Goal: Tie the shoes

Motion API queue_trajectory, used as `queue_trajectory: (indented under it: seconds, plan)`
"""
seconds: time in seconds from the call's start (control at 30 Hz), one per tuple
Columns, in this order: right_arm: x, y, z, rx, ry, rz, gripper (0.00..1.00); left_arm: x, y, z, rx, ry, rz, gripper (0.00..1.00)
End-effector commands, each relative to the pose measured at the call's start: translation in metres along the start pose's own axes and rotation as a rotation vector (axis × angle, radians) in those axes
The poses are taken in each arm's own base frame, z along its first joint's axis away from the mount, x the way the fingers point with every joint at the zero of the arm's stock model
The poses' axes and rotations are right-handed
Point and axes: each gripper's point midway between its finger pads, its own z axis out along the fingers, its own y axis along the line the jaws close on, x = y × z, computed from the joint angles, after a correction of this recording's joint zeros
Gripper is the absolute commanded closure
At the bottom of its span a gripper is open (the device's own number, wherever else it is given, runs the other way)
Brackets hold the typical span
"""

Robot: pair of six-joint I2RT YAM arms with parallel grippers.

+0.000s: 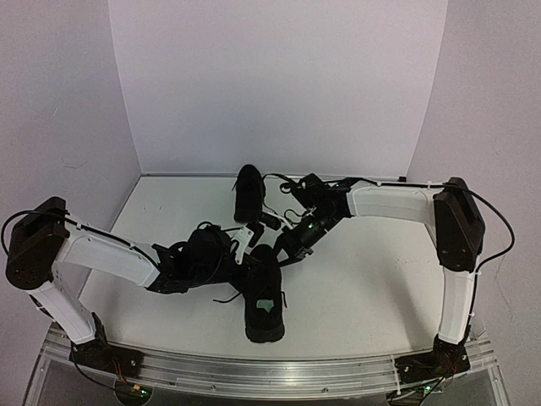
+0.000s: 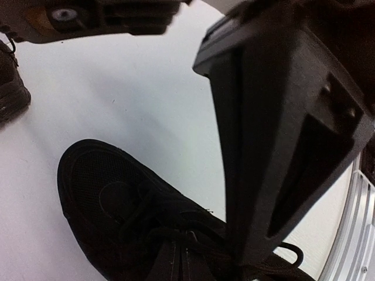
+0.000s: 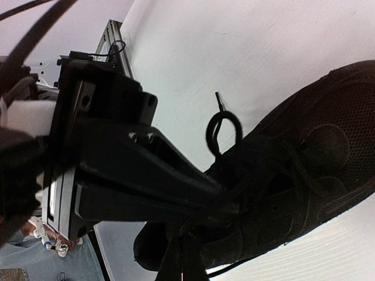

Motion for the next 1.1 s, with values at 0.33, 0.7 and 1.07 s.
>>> queue_trajectory:
  seconds: [0.33,0.7,1.07]
  plan:
    - [-0.005,0.011,0.002,-0.059,-0.001,-0.058,0.99,-0.018,-0.037,0.010,0.283,-0.098,-0.069,1.00]
    - [-0.002,0.008,-0.003,-0.005,-0.013,-0.055,0.98,-0.012,-0.045,0.000,0.360,-0.079,-0.070,1.00]
    - [-0.010,0.012,-0.014,0.003,-0.042,-0.065,0.98,-0.013,-0.042,-0.014,0.369,-0.054,-0.033,1.00]
